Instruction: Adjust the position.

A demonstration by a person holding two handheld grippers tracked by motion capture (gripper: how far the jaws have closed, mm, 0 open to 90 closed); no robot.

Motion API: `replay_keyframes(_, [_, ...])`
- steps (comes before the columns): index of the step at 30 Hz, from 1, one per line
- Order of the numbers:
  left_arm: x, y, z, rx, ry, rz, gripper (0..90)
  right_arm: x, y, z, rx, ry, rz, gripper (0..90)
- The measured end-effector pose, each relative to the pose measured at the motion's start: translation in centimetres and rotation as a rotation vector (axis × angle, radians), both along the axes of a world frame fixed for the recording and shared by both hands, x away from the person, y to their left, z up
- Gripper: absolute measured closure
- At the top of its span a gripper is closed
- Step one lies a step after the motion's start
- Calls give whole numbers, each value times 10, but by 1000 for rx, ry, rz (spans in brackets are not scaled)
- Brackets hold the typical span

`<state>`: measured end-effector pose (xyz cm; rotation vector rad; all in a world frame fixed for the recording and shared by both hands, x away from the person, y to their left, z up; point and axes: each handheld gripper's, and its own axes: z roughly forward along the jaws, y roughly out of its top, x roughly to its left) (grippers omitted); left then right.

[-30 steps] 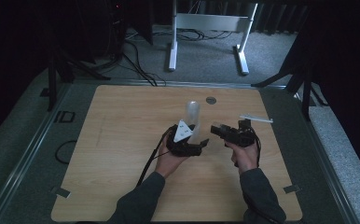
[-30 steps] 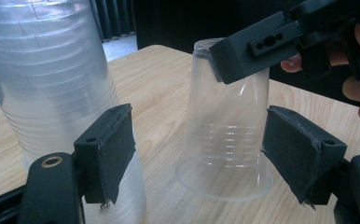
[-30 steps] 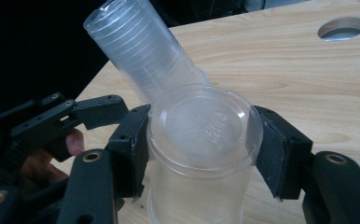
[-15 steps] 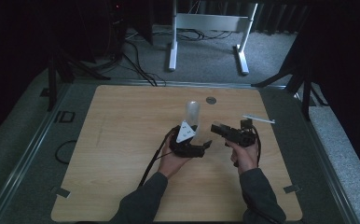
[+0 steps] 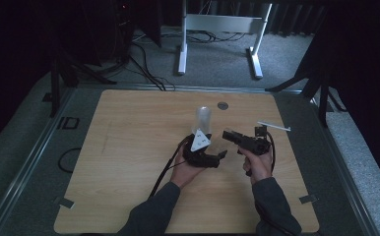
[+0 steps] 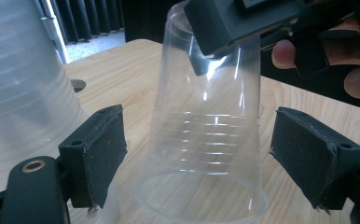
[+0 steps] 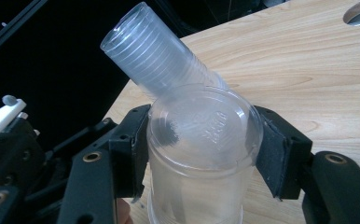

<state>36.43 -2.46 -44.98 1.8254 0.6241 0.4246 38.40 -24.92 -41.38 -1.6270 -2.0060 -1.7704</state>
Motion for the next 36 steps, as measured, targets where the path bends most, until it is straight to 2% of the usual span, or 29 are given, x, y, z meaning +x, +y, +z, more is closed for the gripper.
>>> replay_keyframes(4, [0,-2,-3,3,7,-2,180,1,0,0,27,6,5,413])
replay_keyframes(12, [0,-5,-6,12,12,-4,180,1,-1,-1,44,12,8,413])
replay_keyframes(14, [1,-5,-8,12,20,1,181,1,-3,-2,72,21,12,413])
replay_keyframes(27, [2,-6,-9,28,29,5,210,2,-4,-2,89,27,15,413])
replay_keyframes(36, [2,-7,-10,32,30,5,247,2,-4,-1,80,24,23,413])
